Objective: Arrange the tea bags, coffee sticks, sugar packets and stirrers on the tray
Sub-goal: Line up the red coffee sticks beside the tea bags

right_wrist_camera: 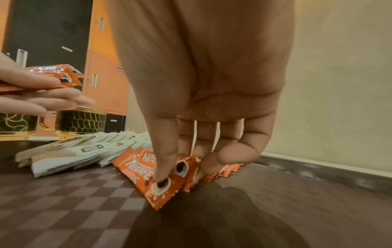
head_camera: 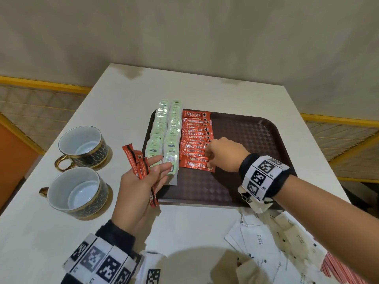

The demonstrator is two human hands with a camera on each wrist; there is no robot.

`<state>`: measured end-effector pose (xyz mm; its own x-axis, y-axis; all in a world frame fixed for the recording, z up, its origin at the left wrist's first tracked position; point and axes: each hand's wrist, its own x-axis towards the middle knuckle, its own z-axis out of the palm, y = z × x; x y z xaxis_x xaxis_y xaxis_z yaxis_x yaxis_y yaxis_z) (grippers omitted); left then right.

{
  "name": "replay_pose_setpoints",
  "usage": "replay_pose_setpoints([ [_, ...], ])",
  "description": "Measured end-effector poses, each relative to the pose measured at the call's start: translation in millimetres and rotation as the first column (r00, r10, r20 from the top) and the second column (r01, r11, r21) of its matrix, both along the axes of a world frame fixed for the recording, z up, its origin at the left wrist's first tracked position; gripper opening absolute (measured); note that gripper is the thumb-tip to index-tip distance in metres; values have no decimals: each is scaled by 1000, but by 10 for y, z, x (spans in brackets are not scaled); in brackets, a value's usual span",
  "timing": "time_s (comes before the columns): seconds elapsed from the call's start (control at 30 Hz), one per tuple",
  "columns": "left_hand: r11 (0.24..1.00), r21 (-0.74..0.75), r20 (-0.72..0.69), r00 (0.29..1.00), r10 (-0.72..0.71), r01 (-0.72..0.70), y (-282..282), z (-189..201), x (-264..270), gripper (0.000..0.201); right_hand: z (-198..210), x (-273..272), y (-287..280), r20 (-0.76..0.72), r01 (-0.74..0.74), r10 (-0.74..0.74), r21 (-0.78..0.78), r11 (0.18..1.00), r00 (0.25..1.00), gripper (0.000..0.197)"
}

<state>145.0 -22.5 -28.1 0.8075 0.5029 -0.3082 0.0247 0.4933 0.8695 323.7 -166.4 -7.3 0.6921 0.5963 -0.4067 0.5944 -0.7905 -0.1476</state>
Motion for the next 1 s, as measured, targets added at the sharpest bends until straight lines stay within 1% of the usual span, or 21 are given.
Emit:
replay_pose_setpoints([
  [0.13,1000,2,-11,1000,4,-4,-11,-5,9,20,13,-12,6,62,-47,50,-40,998,997,28],
  [0.27,1000,11,-25,1000,-14,14,-32,-15,9,23,60,-38,29,114,-96,101,-55,994,988,21],
  [0.4,999,30,-40,999,-29,31,-34,-23,-1,24,98,-90,65,191,-140,136,9,990,972,22],
  [0.5,999,38,-49,998,-26,28,-36,-26,-5,24,64,-136,93,160,-173,163,50,984,974,24],
  [0.63,998,54,-50,999,-14,17,-50,-19,-18,23,4,-153,126,112,-193,187,40,980,976,23],
  [0.77,1000,23,-33,999,-3,4,-65,-5,-37,22,-1,-140,134,105,-180,171,80,980,980,19],
  [0.87,1000,-7,-35,999,-1,1,-61,-6,-46,20,10,-169,124,82,-172,163,114,979,983,21],
  [1.0,999,-36,-62,998,-15,13,-56,10,-42,17,-51,-238,138,55,-200,195,90,976,979,17],
])
